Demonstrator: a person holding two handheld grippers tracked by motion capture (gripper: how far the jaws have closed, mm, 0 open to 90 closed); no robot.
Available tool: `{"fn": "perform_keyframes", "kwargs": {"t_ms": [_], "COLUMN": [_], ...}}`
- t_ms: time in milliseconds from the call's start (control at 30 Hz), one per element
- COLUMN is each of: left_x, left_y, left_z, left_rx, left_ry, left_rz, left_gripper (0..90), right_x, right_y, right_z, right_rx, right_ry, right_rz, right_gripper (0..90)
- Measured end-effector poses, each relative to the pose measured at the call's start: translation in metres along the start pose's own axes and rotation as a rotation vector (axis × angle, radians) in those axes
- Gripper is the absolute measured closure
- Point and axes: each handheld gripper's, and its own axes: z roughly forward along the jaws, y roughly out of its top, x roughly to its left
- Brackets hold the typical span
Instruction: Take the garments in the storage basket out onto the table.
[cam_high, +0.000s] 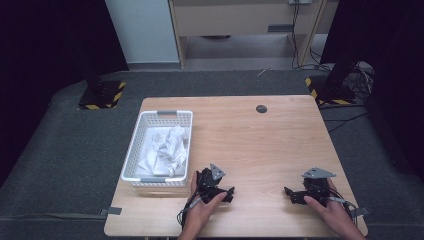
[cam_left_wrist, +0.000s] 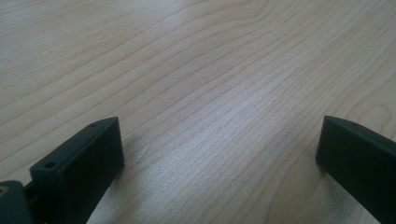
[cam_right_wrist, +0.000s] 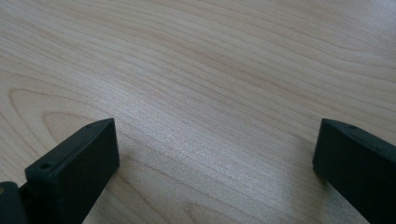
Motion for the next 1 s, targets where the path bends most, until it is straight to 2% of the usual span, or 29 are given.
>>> {"fn": "perform_keyframes", "kwargs": {"t_ms": [633, 1000], "left_x": [-0.0004, -0.006], "left_y": [-0.0002, 0.0033], "left_z": [-0.0005, -0.0081], "left_rx": [0.002, -0.024], "left_ry": [-0.003, -0.014], "left_rz": [0.001, 0.039], "left_gripper": [0.0, 1.9], "right_x": [0.0005, 0.0007], "right_y": [0.0, 0.0], "right_z": [-0.0001, -0.0001], "right_rx": [0.0, 0.001], "right_ry": [0.002, 0.002], "right_rz": [-0.002, -0.004], "right_gripper": [0.5, 0.5]}}
